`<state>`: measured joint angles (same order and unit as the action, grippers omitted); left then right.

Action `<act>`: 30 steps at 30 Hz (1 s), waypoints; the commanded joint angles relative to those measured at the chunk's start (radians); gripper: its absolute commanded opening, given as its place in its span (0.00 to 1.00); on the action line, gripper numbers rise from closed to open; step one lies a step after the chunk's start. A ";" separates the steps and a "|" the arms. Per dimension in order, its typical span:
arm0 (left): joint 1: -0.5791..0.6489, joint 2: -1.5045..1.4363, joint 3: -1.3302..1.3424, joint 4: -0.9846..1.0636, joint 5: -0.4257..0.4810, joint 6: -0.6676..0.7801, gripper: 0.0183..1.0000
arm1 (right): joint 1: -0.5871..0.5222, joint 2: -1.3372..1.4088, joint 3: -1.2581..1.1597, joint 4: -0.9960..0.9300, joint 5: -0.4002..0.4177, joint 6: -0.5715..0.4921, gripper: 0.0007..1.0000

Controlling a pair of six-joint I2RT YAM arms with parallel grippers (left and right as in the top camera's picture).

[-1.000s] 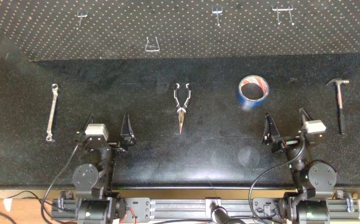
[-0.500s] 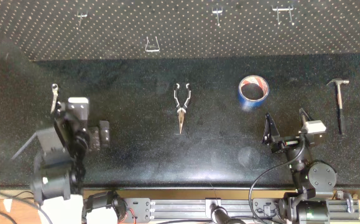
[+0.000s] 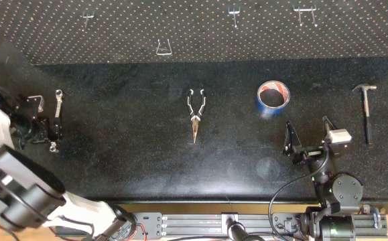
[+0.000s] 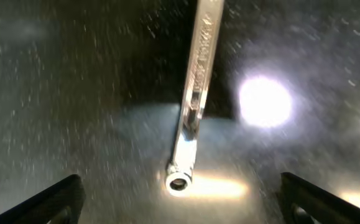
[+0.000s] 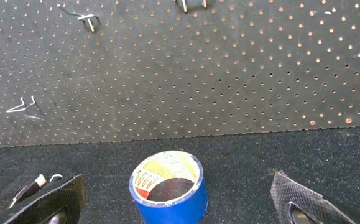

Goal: Place Tools Onto Pegboard

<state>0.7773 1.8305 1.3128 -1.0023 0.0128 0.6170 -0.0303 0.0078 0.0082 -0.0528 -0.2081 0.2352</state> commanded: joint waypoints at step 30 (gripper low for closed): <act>-0.123 -0.626 -0.414 0.262 0.023 -0.221 0.01 | 0.008 -0.007 -0.003 -0.003 0.006 0.015 0.98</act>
<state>0.6666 1.3369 1.0821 -0.7849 -0.0399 0.4206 -0.0303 0.0078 0.0086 -0.0528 -0.2058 0.2352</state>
